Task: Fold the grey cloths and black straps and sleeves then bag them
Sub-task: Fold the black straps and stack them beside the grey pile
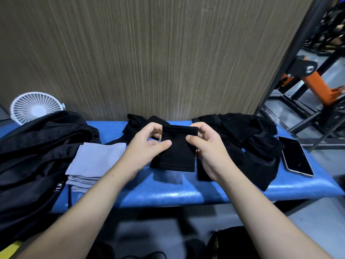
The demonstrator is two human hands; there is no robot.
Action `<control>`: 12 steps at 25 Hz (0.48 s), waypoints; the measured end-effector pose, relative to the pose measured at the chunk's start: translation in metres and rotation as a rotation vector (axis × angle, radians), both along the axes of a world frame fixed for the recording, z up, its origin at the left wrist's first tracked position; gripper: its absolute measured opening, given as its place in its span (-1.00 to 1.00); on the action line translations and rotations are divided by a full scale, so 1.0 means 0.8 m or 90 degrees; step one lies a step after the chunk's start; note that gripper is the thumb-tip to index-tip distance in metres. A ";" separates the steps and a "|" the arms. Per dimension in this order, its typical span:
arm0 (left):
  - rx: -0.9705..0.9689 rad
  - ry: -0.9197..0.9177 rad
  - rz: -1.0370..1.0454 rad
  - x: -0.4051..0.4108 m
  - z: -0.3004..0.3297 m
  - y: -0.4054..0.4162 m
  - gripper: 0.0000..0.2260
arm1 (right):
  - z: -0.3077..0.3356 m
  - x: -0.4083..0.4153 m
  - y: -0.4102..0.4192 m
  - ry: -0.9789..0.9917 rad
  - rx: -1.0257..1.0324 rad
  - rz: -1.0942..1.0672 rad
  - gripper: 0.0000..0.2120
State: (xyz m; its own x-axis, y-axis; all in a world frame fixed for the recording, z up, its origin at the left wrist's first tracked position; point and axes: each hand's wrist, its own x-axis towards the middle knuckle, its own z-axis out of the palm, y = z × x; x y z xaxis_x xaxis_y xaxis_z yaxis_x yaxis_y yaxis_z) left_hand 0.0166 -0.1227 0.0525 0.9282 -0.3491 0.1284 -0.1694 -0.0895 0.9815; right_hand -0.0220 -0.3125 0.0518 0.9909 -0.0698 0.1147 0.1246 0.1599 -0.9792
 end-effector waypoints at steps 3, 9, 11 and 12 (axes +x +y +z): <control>-0.010 -0.011 -0.005 -0.003 0.002 0.002 -0.70 | -0.001 -0.001 0.002 -0.012 -0.027 -0.012 -0.79; -0.031 -0.028 -0.009 -0.005 0.004 0.007 -0.64 | 0.002 -0.004 0.001 -0.048 -0.101 0.010 -0.69; -0.024 -0.044 0.005 -0.004 0.005 0.010 -0.67 | 0.001 -0.004 0.001 -0.060 -0.147 0.026 -0.63; -0.020 -0.050 0.009 -0.003 0.005 0.012 -0.67 | 0.000 -0.003 0.001 -0.060 -0.167 0.032 -0.59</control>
